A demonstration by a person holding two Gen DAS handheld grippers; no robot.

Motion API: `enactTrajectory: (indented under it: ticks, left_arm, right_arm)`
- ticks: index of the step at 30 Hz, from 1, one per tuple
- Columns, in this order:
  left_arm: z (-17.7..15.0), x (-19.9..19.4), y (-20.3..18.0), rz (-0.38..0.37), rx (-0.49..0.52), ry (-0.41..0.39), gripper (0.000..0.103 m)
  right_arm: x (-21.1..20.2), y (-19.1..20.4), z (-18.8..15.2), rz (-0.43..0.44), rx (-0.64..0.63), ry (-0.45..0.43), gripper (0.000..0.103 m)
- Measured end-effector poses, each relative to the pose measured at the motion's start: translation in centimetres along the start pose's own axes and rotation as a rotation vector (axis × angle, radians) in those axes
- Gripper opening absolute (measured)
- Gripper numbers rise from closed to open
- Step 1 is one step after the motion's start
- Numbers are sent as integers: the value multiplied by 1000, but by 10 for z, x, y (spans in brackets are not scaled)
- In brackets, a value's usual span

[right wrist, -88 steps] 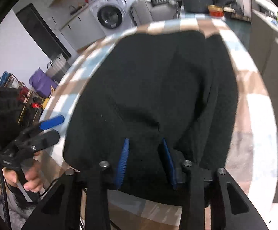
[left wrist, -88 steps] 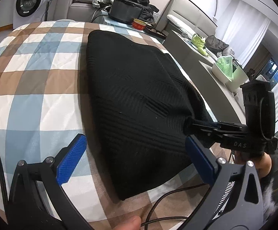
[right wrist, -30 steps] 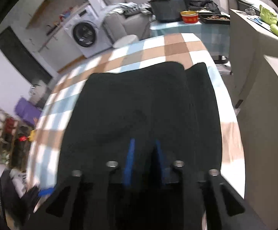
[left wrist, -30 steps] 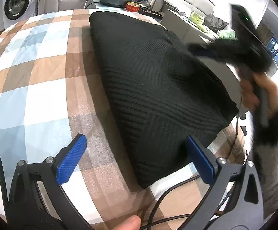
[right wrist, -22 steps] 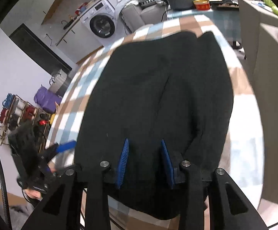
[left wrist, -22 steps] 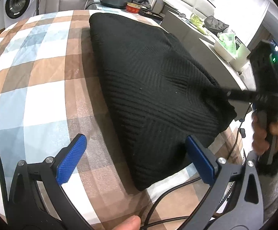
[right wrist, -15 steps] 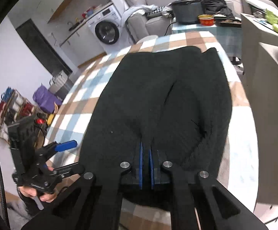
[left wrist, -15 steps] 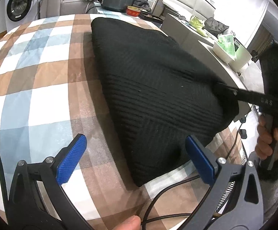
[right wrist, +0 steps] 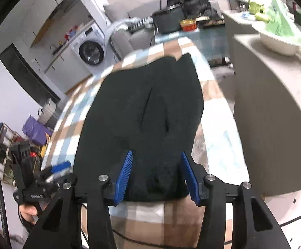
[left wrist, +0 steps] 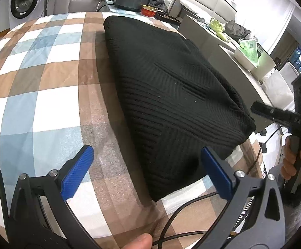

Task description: Fold small clothes

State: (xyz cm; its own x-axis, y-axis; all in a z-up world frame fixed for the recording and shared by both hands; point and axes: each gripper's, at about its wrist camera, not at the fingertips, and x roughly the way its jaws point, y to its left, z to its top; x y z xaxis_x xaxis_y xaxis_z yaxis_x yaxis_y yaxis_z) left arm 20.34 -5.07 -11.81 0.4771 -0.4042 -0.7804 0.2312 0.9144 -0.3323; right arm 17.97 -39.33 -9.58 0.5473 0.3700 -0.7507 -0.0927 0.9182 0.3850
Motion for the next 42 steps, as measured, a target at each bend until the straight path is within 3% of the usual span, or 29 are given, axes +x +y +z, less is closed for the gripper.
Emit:
enactTrajectory:
  ticks: [7,9,11,12,13,15,20,22,25,31,33,34,36,40,42]
  left_arm:
    - [-1,0,-1,7,5,3,102]
    - [0,-1,1,8,0,0,102]
    - [0,-1,2,7,-5,-2,102]
    - [0,-2,2,7,-7,-3,102]
    - [0,-2,3,7,-9,-3,102]
    - [1,-3,2,5,-8,-4,102]
    - [3,-10,2,4,-7,-21,102]
    - [4,-12,2,4,-11,-27,102]
    - [4,-14,3,4,-17,-30,102]
    - [3,-5,10,4,-50,-8,102]
    - [5,0,12,4,-63,-5,102]
    - [6,3,14,2,-75,-2,102]
    - [12,11,18,-17,-114,5,102]
    - [28,23,22,-48,-166,-13,99]
    - [38,30,22,-81,-184,-12,86]
  right_arm:
    - [26,10,-8,71,-7,90,53]
    - [32,16,-6,54,-40,97,59]
    - [39,20,-10,28,-73,102,58]
    - [41,20,-11,17,-89,100,51]
    - [44,22,-10,3,-106,93,31]
    - [46,23,-9,-2,-118,86,14]
    - [7,47,6,30,-183,-80,11]
    - [-10,51,11,16,-191,-140,11]
    - [-20,43,10,-26,-188,-160,11]
    - [19,-11,-15,-169,-59,-3,16]
    - [12,-11,-17,-141,-61,-27,22]
    - [7,-11,-16,-141,-69,-39,35]
    - [-2,-13,-12,-142,-75,-78,47]
    - [3,-26,2,-120,-45,-82,47]
    - [12,-29,7,-96,-23,-65,47]
